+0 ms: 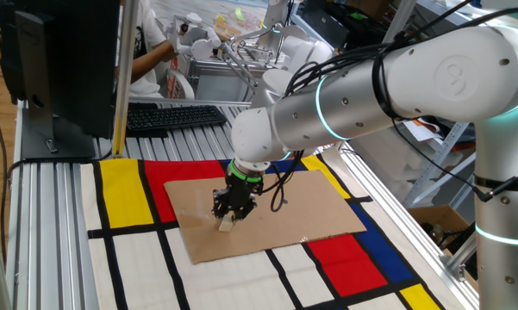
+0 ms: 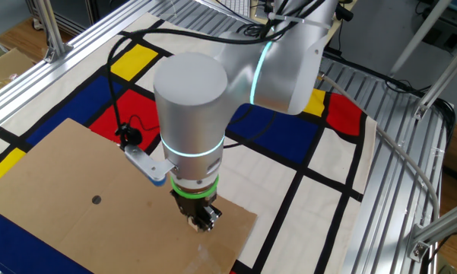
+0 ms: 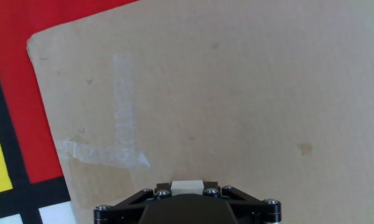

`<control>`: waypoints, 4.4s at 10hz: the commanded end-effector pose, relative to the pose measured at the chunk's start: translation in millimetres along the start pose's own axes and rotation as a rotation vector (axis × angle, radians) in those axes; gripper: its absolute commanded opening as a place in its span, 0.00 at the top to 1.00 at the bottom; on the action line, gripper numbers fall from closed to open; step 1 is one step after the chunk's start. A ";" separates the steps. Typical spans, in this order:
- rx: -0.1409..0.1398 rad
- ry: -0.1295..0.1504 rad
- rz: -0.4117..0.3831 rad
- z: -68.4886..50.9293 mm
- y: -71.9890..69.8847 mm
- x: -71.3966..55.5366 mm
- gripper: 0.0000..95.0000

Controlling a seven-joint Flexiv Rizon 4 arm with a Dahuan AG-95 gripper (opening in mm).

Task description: Hold a small block with the gripper and sweep it from left to right on the table

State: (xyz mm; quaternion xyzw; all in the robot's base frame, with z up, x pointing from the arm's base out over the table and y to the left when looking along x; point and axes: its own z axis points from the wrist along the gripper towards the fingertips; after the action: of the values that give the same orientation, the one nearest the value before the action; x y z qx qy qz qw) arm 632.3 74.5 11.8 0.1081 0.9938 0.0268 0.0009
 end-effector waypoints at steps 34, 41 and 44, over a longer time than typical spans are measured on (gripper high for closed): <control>-0.048 0.026 0.026 -41.9 -13.3 12.6 0.60; 0.034 0.032 -0.014 -63.9 -29.3 18.9 1.00; 0.031 0.044 -0.040 -71.8 -41.6 17.7 1.00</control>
State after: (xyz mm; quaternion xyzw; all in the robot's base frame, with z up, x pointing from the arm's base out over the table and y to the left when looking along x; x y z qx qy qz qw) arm 605.6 30.9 84.0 0.0836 0.9961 0.0135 -0.0255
